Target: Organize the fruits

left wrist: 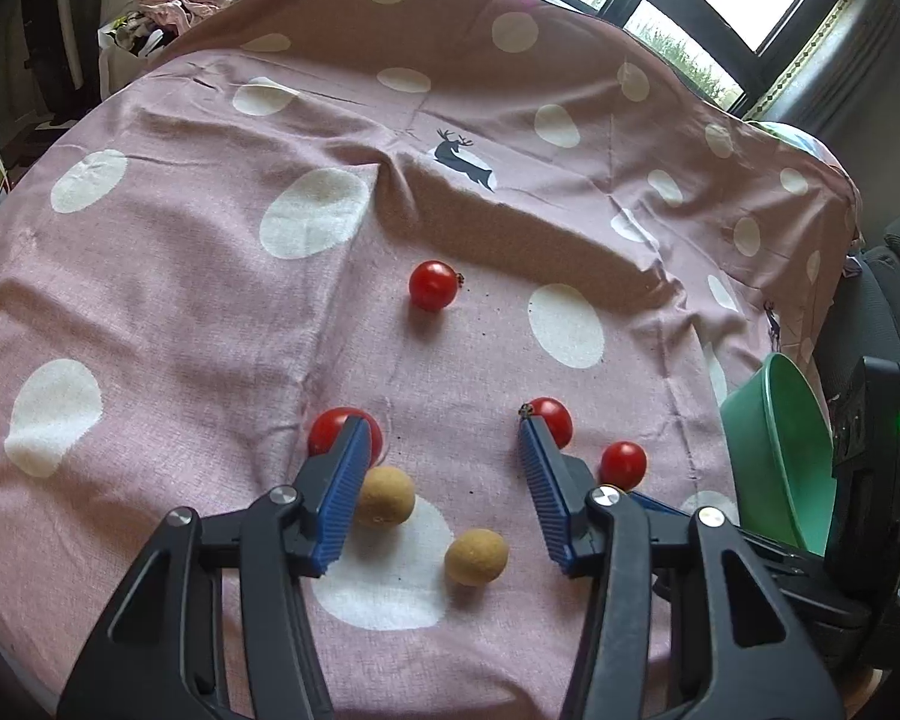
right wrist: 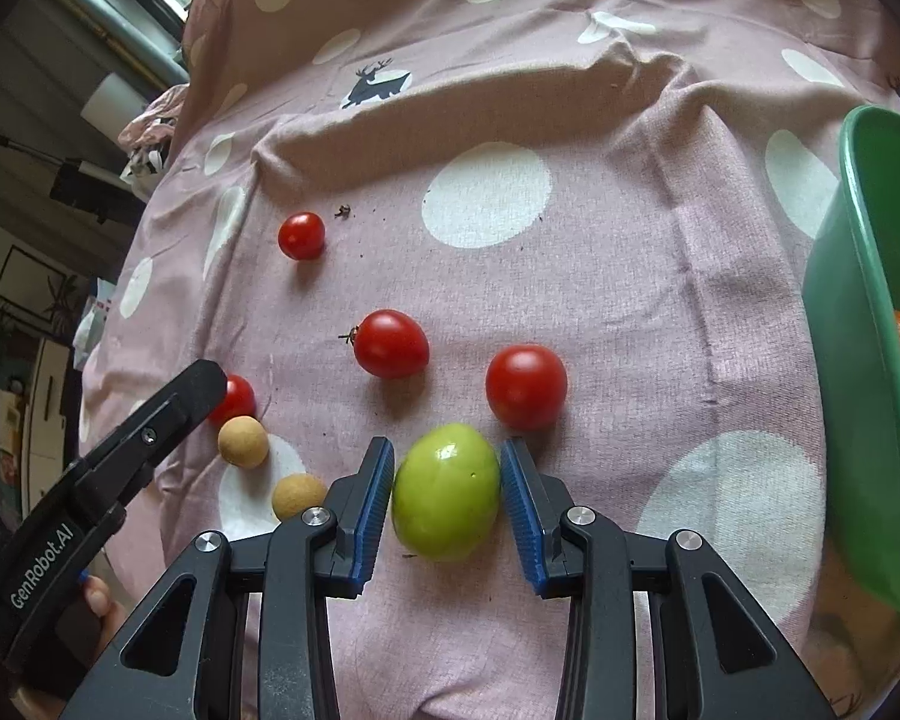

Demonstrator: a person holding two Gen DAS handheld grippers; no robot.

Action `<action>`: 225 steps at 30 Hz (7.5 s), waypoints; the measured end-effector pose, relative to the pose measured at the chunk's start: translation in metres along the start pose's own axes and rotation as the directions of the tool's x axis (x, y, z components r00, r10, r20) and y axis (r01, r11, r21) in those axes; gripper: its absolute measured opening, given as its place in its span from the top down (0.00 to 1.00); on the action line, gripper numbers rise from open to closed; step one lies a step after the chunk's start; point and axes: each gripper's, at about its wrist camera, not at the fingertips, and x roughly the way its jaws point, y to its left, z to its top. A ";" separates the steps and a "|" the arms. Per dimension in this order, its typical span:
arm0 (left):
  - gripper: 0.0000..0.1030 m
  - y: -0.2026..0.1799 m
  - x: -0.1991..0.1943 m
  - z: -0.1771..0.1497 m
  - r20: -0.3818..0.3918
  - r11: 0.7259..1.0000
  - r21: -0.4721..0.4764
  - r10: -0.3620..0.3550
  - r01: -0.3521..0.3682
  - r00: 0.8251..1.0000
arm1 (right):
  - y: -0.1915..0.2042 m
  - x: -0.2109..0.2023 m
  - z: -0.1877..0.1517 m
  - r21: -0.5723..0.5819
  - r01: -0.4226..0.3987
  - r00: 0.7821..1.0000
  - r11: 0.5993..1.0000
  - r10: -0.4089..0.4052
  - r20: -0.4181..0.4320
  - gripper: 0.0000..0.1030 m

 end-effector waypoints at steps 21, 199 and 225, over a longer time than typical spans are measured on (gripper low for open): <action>0.58 -0.053 0.026 -0.029 -0.212 0.966 0.088 -0.221 0.243 0.952 | -0.037 -0.019 0.002 0.198 -0.219 0.975 0.955 0.207 0.082 0.62; 0.67 -0.263 0.062 -0.063 -0.245 0.748 0.469 -0.400 0.469 0.883 | -0.172 -0.124 -0.022 0.422 -0.037 0.909 0.906 -0.144 0.391 0.63; 0.58 -0.259 0.057 -0.065 -0.222 0.784 0.470 -0.339 0.405 0.914 | -0.171 -0.124 -0.022 0.415 -0.012 0.910 0.910 -0.162 0.382 0.63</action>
